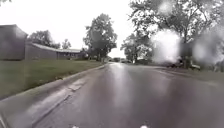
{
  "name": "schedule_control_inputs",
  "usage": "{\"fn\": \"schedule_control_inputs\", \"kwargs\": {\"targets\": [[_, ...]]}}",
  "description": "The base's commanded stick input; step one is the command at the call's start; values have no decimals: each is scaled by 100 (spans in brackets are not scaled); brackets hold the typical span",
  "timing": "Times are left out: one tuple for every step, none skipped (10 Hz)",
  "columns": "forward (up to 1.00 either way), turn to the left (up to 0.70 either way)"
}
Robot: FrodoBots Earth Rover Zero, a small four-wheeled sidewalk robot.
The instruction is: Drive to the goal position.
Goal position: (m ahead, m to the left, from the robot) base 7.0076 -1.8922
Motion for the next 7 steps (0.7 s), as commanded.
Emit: {"fn": "schedule_control_inputs", "kwargs": {"targets": [[50,31],[50,35],[50,17],[50,0],[50,0],[50,0],[50,0]]}}
